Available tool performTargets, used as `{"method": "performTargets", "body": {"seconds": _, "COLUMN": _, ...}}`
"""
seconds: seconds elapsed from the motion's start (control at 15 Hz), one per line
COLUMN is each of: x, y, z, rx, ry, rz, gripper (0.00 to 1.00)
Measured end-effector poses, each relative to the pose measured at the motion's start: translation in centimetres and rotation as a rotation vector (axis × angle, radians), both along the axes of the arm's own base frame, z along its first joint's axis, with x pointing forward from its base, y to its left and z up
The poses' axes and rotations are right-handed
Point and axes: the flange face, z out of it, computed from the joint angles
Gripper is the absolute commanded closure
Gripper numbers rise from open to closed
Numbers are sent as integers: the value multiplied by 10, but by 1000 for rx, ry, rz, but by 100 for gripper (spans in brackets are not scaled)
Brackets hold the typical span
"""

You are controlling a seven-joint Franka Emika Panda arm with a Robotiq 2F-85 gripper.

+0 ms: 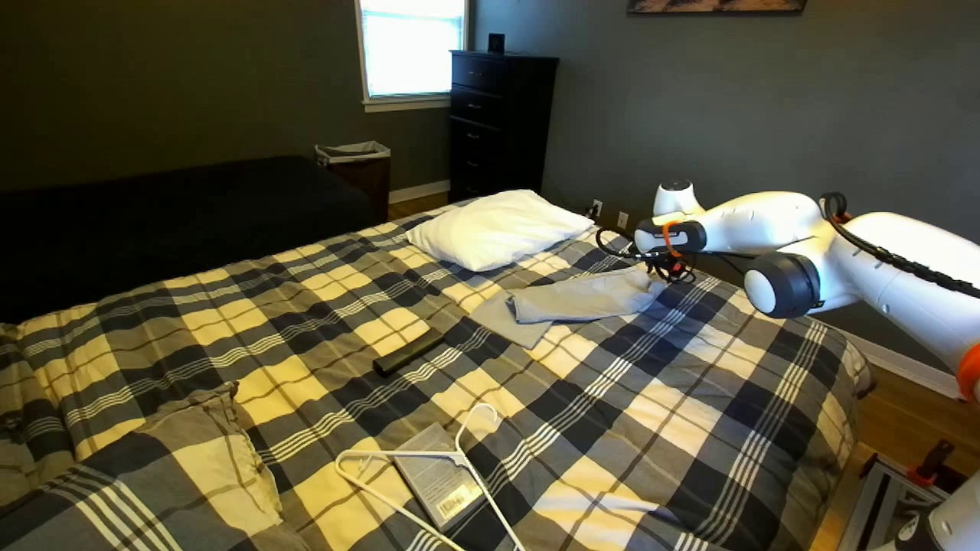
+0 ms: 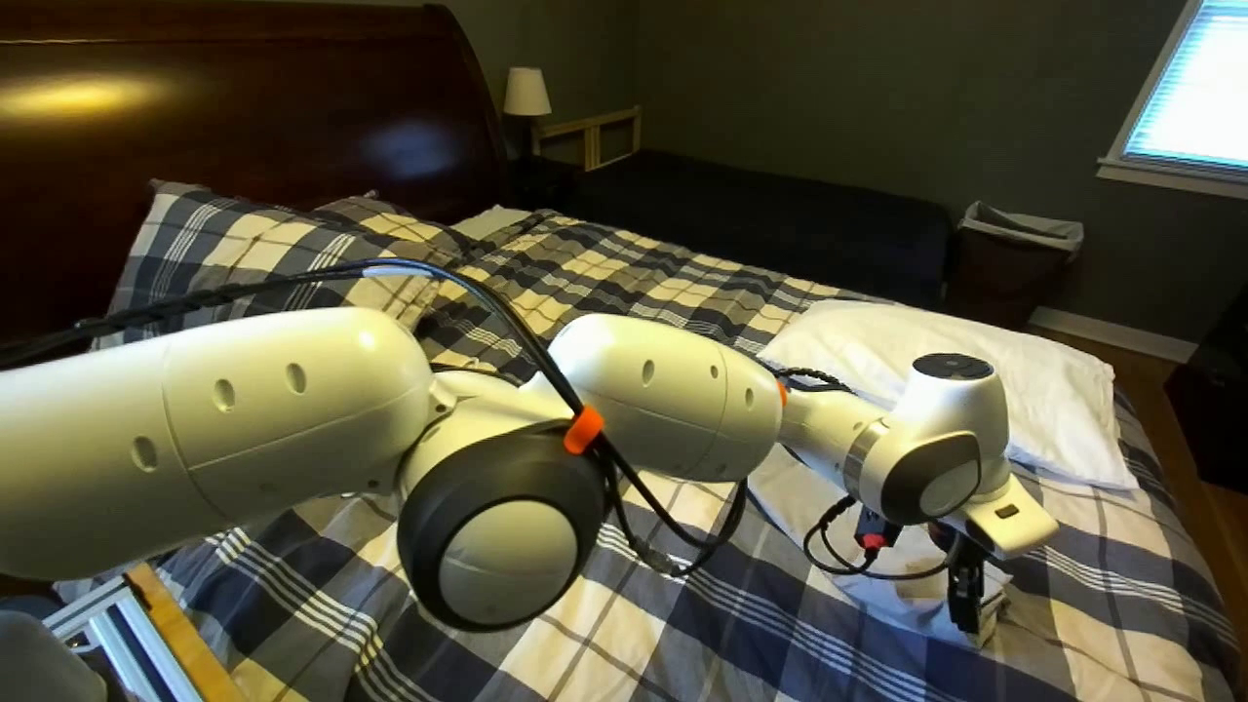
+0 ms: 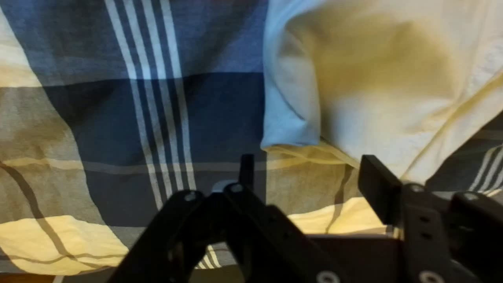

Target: Move the grey t-shirt to the left and unfold it

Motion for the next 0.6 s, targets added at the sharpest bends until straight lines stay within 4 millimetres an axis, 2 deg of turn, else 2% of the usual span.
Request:
{"method": "performTargets", "body": {"seconds": 0.27, "x": 26, "y": 19, "z": 19, "rx": -68, "ry": -80, "rz": 171, "gripper": 0}}
{"method": "performTargets", "body": {"seconds": 0.6, "x": 69, "y": 86, "z": 18, "rx": -85, "ry": -46, "rz": 457, "gripper": 0}}
